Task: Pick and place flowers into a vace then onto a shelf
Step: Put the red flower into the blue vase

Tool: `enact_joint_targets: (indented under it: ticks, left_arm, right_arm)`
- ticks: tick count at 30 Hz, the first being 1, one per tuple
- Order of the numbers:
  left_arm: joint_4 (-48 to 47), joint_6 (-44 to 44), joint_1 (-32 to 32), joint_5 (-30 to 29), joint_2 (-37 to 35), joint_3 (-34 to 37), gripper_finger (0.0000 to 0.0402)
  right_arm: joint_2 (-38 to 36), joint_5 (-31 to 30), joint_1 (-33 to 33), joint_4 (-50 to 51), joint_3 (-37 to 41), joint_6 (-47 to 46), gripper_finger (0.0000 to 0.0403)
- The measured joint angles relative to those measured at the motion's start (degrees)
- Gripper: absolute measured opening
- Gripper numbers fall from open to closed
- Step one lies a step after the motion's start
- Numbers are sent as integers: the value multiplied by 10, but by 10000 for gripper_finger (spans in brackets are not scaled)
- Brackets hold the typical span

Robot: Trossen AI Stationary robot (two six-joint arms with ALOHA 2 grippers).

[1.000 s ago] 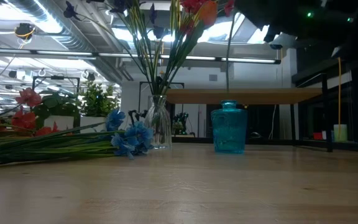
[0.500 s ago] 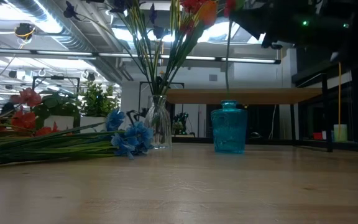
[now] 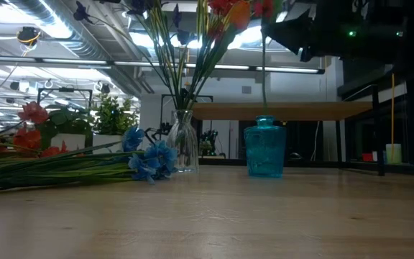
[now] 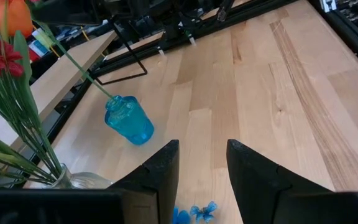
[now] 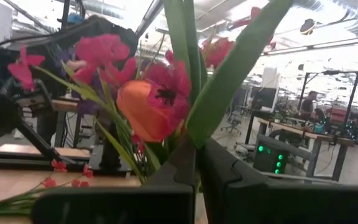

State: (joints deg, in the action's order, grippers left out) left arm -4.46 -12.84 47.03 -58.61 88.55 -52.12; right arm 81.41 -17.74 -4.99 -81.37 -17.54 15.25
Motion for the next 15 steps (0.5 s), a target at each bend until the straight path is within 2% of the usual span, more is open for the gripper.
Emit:
enact_joint_targets:
  ticks: [8, 15]
  left_arm:
    - [0, 0, 0, 0, 0, 0, 127]
    - [0, -14, 0, 0, 0, 0, 127]
  right_arm:
    - [0, 0, 0, 23, 0, 2, 56]
    - [0, -5, 0, 39, 0, 3, 112]
